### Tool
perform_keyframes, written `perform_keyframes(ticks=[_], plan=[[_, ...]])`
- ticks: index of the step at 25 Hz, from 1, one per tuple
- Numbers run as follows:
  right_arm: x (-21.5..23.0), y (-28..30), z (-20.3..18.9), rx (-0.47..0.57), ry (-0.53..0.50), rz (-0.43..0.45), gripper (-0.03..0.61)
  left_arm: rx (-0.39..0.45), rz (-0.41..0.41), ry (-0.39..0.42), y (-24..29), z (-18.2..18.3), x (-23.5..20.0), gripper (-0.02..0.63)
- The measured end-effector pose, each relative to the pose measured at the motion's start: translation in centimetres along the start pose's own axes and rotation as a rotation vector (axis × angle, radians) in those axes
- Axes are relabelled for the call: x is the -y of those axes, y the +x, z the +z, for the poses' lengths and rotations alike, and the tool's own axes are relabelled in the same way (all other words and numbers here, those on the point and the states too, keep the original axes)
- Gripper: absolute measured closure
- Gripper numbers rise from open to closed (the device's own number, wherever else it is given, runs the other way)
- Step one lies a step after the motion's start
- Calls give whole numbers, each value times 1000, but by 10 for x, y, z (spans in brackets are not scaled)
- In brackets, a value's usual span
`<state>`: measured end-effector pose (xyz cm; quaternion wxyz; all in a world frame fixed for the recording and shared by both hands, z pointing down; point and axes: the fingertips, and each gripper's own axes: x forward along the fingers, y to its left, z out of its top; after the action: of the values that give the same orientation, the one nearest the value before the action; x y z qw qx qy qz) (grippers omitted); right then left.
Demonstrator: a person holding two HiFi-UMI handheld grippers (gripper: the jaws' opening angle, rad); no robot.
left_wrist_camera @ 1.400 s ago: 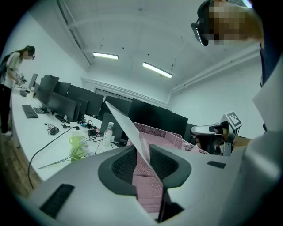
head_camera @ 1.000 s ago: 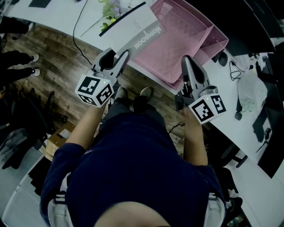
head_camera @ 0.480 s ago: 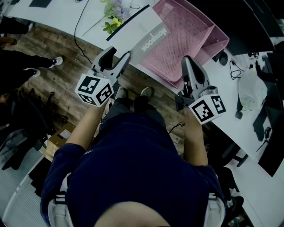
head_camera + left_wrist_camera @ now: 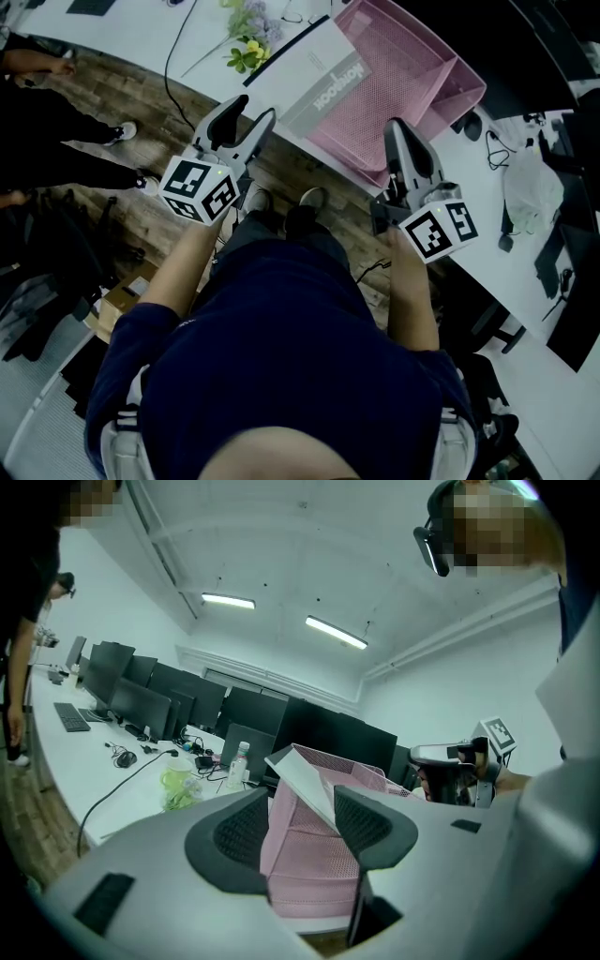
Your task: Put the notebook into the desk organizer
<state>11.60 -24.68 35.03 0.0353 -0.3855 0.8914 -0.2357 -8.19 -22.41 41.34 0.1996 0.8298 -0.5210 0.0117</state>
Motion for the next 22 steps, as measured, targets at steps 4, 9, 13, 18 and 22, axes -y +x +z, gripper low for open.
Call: perform_keyframes(ticks=[4,9,13,18,22], plan=[[-10,1,3,12,-9,-4,574,9,-8,6,-7,6,-4,390],[-22,4,1,21,-14,-10,574,24,-21,12,-15,14,-9,390],[-31,8,-1,23,-16,-13,574,32,-34,17,-21,18,-13,390],[-42,13,-2,27,-20,-13,574,41,-43,32,-27,24,-18,395],[-47,16,-4,27,-21,-14,574,52,-53,47,-31,30,-20,413]])
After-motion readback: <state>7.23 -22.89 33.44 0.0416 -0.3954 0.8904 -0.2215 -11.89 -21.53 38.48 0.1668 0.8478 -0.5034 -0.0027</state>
